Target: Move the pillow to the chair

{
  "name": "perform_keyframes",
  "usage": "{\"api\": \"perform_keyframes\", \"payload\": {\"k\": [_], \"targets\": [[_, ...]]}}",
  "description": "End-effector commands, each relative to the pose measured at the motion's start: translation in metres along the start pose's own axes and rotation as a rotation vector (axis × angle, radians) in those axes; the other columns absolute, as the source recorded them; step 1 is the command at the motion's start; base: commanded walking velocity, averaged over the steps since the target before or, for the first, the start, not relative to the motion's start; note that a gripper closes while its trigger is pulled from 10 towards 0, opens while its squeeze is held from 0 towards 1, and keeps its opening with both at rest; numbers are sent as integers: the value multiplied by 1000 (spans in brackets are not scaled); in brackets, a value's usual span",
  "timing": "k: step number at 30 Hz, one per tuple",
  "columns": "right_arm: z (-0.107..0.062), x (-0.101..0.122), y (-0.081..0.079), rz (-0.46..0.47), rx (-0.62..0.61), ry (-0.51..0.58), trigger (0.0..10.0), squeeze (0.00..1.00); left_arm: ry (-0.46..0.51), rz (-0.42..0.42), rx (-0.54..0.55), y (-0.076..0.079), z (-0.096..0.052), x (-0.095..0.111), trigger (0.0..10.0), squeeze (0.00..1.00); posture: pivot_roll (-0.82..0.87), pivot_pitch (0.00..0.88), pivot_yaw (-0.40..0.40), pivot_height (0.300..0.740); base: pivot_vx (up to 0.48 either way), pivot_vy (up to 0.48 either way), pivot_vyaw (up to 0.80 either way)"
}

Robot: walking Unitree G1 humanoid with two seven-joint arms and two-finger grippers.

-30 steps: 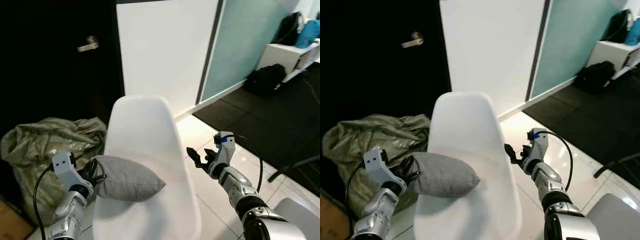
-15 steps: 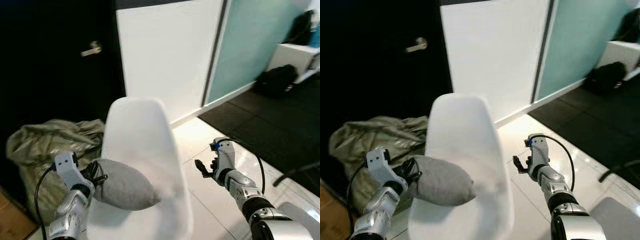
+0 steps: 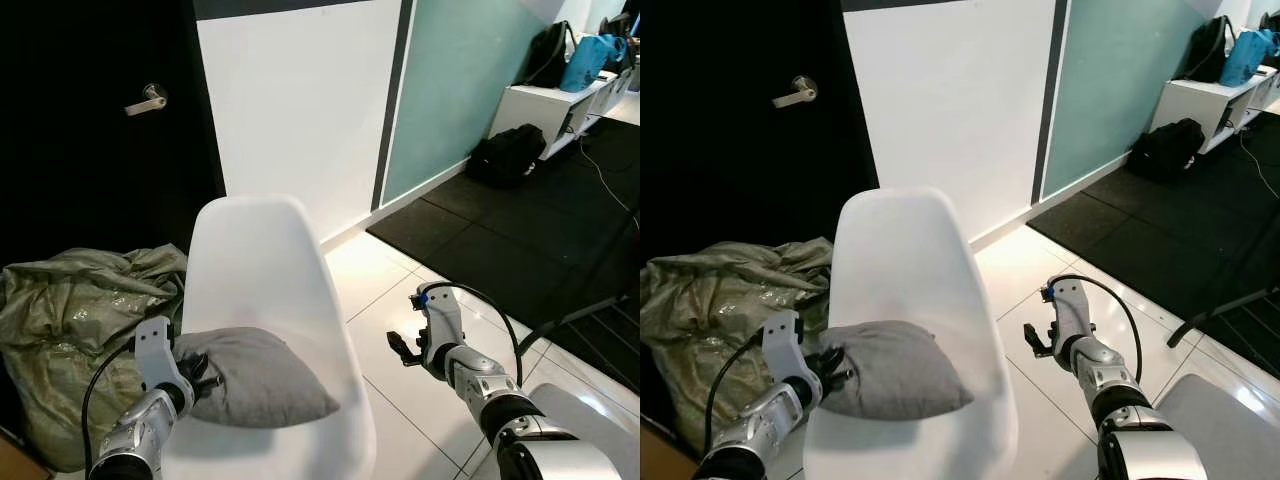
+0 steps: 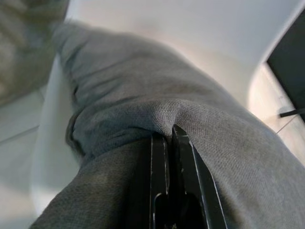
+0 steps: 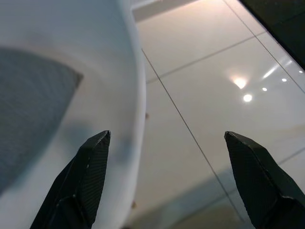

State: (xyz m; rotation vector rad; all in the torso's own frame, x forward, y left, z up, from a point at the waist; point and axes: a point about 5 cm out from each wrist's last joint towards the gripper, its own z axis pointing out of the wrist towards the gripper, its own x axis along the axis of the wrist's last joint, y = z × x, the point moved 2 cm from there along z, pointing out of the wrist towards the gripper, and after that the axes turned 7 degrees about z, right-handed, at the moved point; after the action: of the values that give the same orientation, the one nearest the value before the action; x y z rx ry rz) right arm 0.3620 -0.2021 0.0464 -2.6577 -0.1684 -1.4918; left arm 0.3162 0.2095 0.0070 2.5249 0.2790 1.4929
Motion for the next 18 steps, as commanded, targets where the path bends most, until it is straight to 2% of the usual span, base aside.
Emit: {"api": "perform_keyframes", "payload": {"k": [1, 4, 5, 6, 8, 11, 14, 15, 18], "targets": [[-1, -9, 3, -25, -20, -50, 10000, 0, -53, 16, 30, -3, 1, -5, 10000, 0, -153, 66, 4, 690, 0, 0, 0], [0, -12, 1, -38, -22, -68, 10000, 0, -108, -3, 37, -2, 0, -17, 10000, 0, -152, 70, 0, 680, 0, 0, 0], [0, -12, 1, -43, -22, -73, 10000, 0, -115, -51, 36, 0, 0, -20, 10000, 0, -150, 69, -3, 675, 0, 0, 0], [0, -12, 1, -43, -22, -73, 10000, 0, -115, -51, 36, 0, 0, -20, 10000, 0, -150, 69, -3, 675, 0, 0, 0], [0, -12, 1, -48, -23, -79, 10000, 0, -125, -136, 32, 0, 1, -24, 10000, 0, -148, 69, -5, 665, 0, 0, 0], [0, -12, 2, -54, -27, -87, 10000, 0, -147, -182, 15, 1, 2, -27, 10000, 0, -150, 66, -7, 655, 0, 0, 0], [-1, -13, 4, -70, -38, -106, 10000, 0, -166, -178, -44, 8, 2, -30, 10000, 0, -149, 65, -8, 645, 0, 0, 0], [-1, -13, 6, -76, -48, -118, 10000, 0, -147, -167, -97, 14, 4, -26, 10000, 0, -148, 62, -10, 635, 0, 0, 0], [-2, -11, 8, -63, -56, -115, 10000, 0, -104, -158, -131, 19, 6, -17, 10000, 0, -147, 63, -10, 625, 0, 0, 0]]}}
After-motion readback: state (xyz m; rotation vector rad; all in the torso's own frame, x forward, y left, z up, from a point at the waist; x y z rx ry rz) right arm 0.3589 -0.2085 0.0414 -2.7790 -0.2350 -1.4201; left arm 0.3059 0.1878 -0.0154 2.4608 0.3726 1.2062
